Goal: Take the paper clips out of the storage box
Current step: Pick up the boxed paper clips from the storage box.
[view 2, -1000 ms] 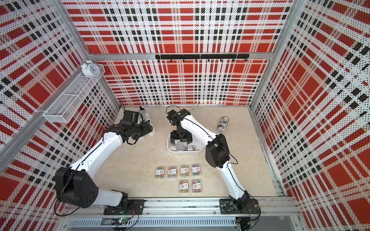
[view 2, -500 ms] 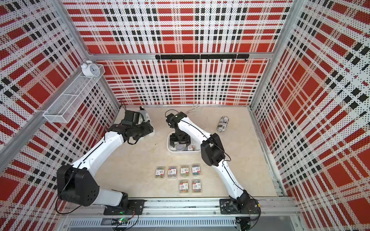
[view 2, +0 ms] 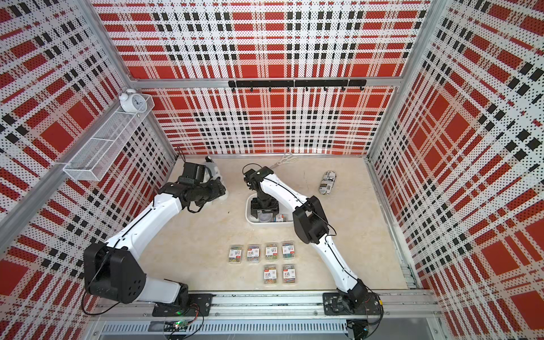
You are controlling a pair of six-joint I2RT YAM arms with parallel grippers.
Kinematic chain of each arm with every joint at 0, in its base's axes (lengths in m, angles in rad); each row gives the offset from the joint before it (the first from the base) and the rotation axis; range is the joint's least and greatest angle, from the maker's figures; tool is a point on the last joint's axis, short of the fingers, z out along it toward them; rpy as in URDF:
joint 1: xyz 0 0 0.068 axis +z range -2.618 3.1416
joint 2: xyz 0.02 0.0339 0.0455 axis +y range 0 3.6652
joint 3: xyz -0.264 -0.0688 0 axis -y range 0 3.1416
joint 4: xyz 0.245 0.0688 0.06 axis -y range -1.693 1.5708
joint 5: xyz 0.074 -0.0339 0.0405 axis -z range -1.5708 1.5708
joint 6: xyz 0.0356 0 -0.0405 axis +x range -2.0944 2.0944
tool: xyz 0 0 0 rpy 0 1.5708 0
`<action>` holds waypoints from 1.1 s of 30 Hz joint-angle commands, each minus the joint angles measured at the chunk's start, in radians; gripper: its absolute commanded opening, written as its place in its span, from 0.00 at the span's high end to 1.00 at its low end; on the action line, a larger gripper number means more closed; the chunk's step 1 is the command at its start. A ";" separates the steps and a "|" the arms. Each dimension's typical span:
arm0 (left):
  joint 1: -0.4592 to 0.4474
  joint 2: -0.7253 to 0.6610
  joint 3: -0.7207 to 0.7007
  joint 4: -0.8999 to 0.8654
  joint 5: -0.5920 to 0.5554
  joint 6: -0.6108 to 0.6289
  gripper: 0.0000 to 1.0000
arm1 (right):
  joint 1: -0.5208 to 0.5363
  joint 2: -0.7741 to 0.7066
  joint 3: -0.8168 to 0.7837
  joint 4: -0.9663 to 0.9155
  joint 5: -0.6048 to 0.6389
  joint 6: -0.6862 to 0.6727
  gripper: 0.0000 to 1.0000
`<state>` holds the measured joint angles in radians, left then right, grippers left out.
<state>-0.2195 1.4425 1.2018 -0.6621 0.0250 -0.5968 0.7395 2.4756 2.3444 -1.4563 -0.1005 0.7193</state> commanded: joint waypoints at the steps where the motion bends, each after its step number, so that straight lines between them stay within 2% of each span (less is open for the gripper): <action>1: -0.001 -0.023 0.011 -0.002 -0.010 0.014 0.21 | 0.011 0.023 0.009 0.015 0.005 -0.006 0.24; 17: -0.001 -0.035 -0.001 -0.004 -0.013 0.014 0.21 | 0.011 0.009 0.002 0.023 0.002 0.004 0.33; 33: -0.012 -0.045 -0.011 -0.002 -0.008 0.009 0.21 | -0.021 -0.064 0.062 0.016 0.035 0.031 0.37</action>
<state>-0.2218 1.4200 1.2003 -0.6621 0.0216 -0.5964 0.7288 2.4725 2.3737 -1.4418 -0.0849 0.7334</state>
